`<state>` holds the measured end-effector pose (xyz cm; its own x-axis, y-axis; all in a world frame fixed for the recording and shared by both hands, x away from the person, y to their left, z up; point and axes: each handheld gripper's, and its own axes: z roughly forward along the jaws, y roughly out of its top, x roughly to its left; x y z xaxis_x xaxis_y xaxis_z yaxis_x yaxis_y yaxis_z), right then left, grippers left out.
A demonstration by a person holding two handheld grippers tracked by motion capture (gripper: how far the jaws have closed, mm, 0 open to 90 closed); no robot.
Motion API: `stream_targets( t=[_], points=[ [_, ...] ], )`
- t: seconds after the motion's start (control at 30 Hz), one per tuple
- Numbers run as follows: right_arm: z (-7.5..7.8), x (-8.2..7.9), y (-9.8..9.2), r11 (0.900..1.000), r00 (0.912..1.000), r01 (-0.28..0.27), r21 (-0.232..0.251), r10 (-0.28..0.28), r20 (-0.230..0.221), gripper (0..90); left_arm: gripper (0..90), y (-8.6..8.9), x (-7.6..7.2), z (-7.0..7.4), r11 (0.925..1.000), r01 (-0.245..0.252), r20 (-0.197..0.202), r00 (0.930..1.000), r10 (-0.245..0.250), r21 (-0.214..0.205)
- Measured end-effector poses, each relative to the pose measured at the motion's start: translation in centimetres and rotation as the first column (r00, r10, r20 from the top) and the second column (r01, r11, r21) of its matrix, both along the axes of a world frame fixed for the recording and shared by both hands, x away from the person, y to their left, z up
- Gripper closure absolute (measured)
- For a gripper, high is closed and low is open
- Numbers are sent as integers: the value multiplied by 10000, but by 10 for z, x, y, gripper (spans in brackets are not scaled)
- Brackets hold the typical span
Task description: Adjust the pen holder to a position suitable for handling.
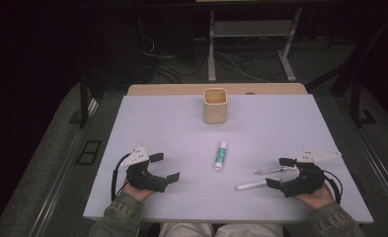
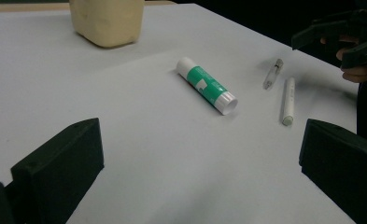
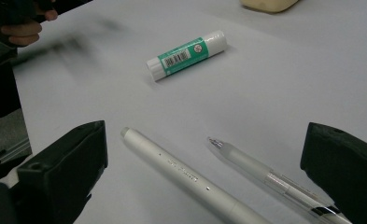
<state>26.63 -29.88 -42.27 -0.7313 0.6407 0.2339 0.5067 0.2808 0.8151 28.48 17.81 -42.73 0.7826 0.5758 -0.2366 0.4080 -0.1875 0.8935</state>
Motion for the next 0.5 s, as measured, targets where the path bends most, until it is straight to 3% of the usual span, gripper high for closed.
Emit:
stream_targets(
  t=[0.5],
  points=[
    [1,-1,0,9999,9999,121,-29,-121,-29,4,0,0,0,0,10000,-17,-43,10000,18,11]
  ],
)
